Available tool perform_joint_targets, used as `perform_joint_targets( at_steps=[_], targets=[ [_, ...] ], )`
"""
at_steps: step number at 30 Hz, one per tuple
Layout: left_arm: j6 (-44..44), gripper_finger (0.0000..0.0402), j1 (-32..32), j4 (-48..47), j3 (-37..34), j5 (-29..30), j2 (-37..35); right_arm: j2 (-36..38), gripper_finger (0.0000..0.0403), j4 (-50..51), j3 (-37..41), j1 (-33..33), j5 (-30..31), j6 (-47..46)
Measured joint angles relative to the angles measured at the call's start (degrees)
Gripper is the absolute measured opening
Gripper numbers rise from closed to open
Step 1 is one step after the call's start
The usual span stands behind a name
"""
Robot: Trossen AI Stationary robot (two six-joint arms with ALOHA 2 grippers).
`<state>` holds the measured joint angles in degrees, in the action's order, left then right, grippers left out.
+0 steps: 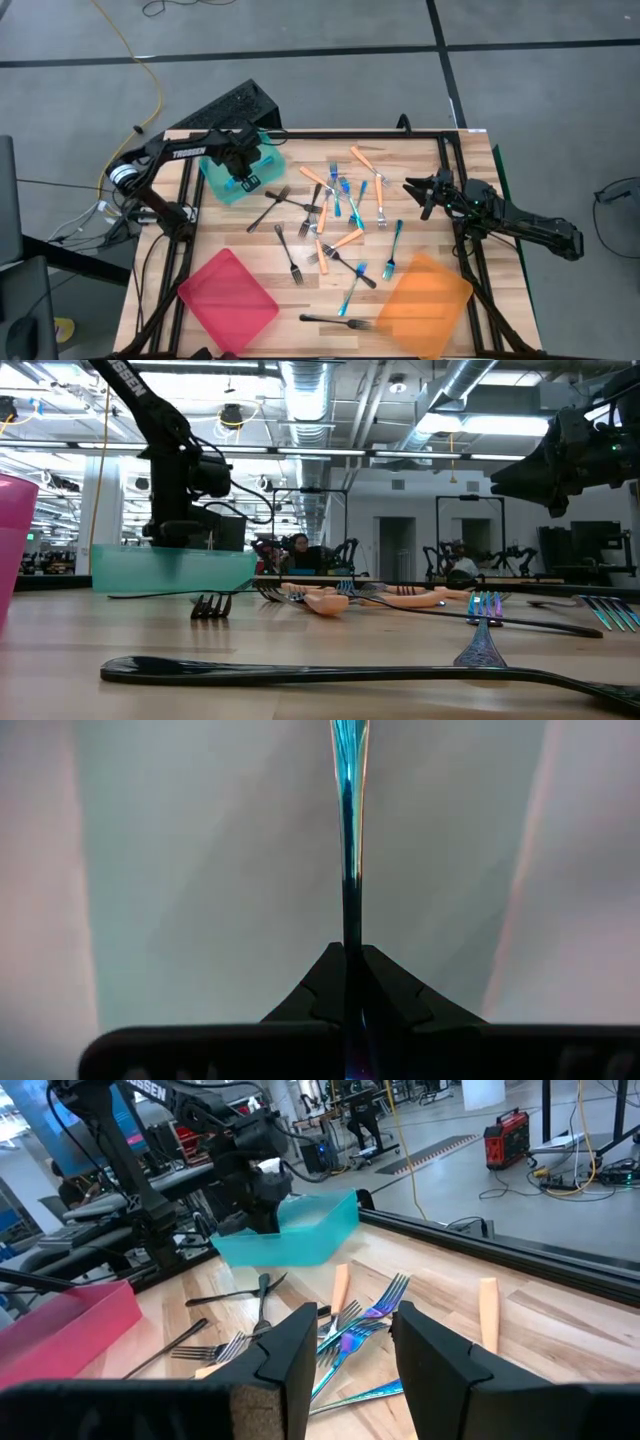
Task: Sort silverware by color (type)
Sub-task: Put the blue fork into the blue bin, then put the black fork into the orange bin
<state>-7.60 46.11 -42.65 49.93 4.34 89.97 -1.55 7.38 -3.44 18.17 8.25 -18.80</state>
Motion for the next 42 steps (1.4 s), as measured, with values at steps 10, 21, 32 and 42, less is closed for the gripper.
perform_joint_targets(
  at_steps=[10, 21, 32, 42],
  targets=[
    [-0.3, 0.0045, -0.3, 0.7, 0.0, 0.5, 0.3, 0.0, 0.0155, 0.0, 0.0, 0.0, 0.0, -0.2],
    [-1.9, 0.0135, -2.4, 1.5, 2.0, 1.1, 0.3, 0.0, 0.0155, 0.0, 0.0, 0.0, 0.0, -0.2],
    [-1.7, 0.0140, -2.6, -11.2, 14.2, 2.0, 0.3, 0.0, 0.0155, 0.0, 0.0, 0.0, 0.0, -0.2],
    [-9.8, 0.0139, -8.3, -18.8, 23.5, -4.8, 0.0, 0.0, 0.0155, 0.0, 0.0, 0.0, 0.0, -0.2]
  ],
)
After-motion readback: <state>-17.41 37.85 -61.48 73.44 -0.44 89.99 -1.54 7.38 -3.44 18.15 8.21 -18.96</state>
